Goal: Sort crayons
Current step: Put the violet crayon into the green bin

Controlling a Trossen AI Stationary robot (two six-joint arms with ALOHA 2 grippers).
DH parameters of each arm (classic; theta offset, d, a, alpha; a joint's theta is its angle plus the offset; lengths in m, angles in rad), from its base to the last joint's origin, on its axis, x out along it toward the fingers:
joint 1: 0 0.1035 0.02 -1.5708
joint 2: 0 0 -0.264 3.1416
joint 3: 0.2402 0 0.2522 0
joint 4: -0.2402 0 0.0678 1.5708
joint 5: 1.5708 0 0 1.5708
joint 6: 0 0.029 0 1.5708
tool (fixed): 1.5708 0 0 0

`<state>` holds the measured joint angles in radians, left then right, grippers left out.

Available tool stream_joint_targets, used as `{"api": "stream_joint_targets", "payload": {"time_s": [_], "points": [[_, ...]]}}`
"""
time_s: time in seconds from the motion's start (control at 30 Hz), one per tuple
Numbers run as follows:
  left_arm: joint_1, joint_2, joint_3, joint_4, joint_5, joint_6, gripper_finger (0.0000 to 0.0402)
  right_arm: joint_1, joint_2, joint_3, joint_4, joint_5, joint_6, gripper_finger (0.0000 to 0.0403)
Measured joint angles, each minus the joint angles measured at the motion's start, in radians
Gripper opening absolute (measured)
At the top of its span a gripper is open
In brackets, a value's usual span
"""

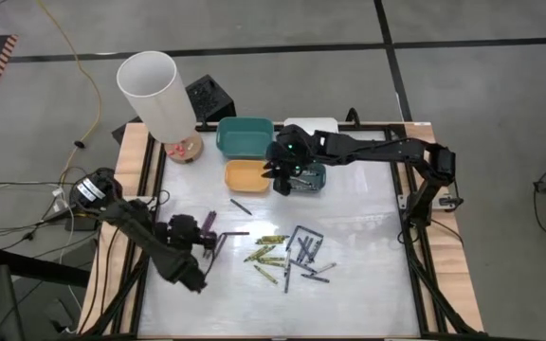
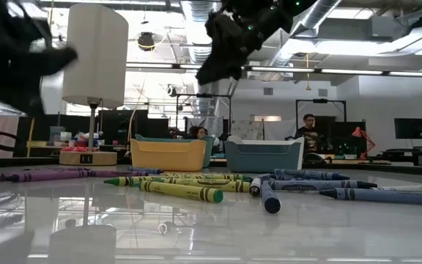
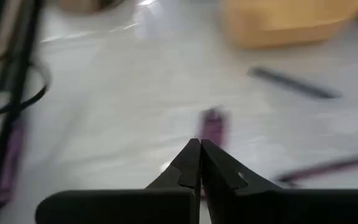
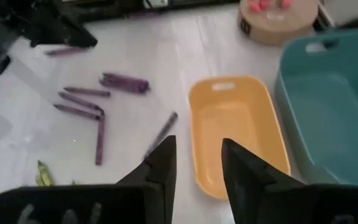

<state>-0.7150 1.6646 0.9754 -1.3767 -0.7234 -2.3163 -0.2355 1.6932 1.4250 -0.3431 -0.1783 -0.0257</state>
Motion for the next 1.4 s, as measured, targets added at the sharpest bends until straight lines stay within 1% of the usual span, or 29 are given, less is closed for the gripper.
{"api": "stream_joint_targets", "payload": {"time_s": [0.07,0.17,0.23,0.27,0.37,0.5,0.6,0.73,0.83,0.93,1.17,1.3,1.4], "points": [[-0.013,-0.011,0.019,-0.043,-0.006,-0.012,0.0,0.008,0.0,0.0,0.012,0.0,0.004,0.0122],[0.007,-0.011,0.017,-0.088,0.064,-0.018,0.0,0.015,0.0,0.0,0.008,-0.004,0.032,0.0122],[0.03,-0.008,-0.007,-0.089,0.061,-0.008,0.0,0.015,0.0,0.0,-0.004,-0.006,0.047,0.0122],[0.04,-0.005,-0.016,-0.078,0.045,0.021,0.0,0.019,0.0,0.0,-0.01,-0.006,0.052,0.0122],[0.078,-0.005,-0.022,-0.061,-0.003,0.202,0.0,0.022,0.001,0.0,-0.02,-0.005,0.053,0.0122],[0.143,-0.027,-0.035,-0.051,0.004,0.356,0.0,0.027,0.001,0.0,-0.018,-0.007,0.087,0.0122],[0.203,-0.065,-0.086,0.015,0.008,0.42,0.0,0.03,0.001,0.0,-0.019,-0.007,0.113,0.0122],[0.312,-0.124,-0.177,0.15,0.07,0.532,0.0,0.041,0.001,0.0,-0.019,-0.007,0.116,0.0122],[0.408,-0.142,-0.23,0.237,0.163,0.639,0.0,0.048,0.001,0.0,-0.018,-0.007,0.116,0.0122],[0.5,-0.142,-0.259,0.246,0.209,0.725,0.0,0.054,0.001,0.0,-0.019,-0.007,0.124,0.0122],[0.683,-0.142,-0.305,0.254,0.265,0.973,0.0,0.054,0.001,0.0,-0.022,-0.007,0.125,0.0122],[0.772,-0.142,-0.311,0.253,0.355,1.164,0.0,0.055,0.001,0.0,-0.023,-0.006,0.124,0.0122],[0.815,-0.142,-0.311,0.234,0.382,1.187,0.0,0.054,0.001,0.0,-0.024,-0.006,0.124,0.0122]]}}
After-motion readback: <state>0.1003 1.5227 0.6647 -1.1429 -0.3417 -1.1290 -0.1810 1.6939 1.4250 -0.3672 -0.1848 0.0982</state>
